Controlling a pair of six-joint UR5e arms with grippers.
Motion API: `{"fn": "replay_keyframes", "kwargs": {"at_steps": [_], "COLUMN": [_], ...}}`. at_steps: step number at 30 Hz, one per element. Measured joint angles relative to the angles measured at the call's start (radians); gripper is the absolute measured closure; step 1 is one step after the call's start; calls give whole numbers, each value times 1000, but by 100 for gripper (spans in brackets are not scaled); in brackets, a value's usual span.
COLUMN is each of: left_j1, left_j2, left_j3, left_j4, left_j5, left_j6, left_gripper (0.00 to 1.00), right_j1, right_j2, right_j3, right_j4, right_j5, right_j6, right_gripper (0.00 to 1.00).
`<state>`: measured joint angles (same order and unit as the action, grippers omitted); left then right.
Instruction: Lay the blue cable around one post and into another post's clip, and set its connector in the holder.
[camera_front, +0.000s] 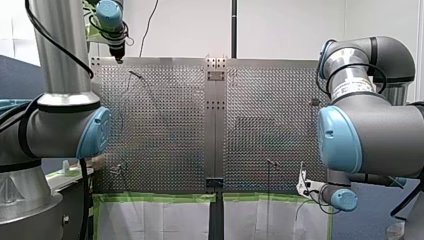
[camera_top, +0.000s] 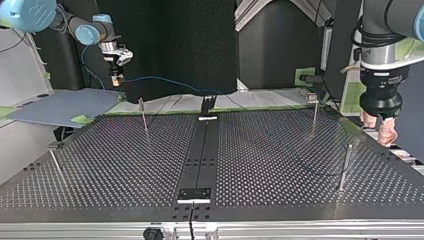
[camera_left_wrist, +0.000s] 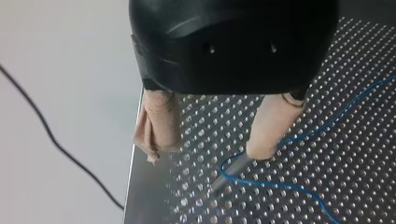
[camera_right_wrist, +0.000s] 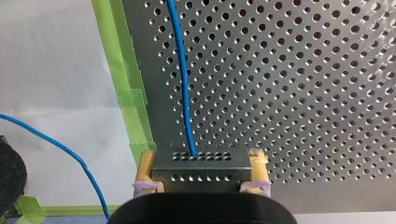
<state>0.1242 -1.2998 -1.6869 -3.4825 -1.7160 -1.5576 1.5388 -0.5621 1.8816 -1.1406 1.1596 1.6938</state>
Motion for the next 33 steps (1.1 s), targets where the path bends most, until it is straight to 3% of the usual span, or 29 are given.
{"fn": "replay_keyframes", "kwargs": {"at_steps": [11, 33], "left_j1": [0, 0], "left_j2": [0, 1], "left_j3": [0, -2], "left_j4": [14, 14], "left_j5": [71, 77], "left_j6": [105, 283], "left_gripper": [0, 0], "right_j1": [3, 3], "right_j2": [0, 0], "right_j3": [0, 0], "right_j4": [1, 1], "right_j5": [0, 0], "right_j6": [0, 0], "right_gripper": [100, 100]}}
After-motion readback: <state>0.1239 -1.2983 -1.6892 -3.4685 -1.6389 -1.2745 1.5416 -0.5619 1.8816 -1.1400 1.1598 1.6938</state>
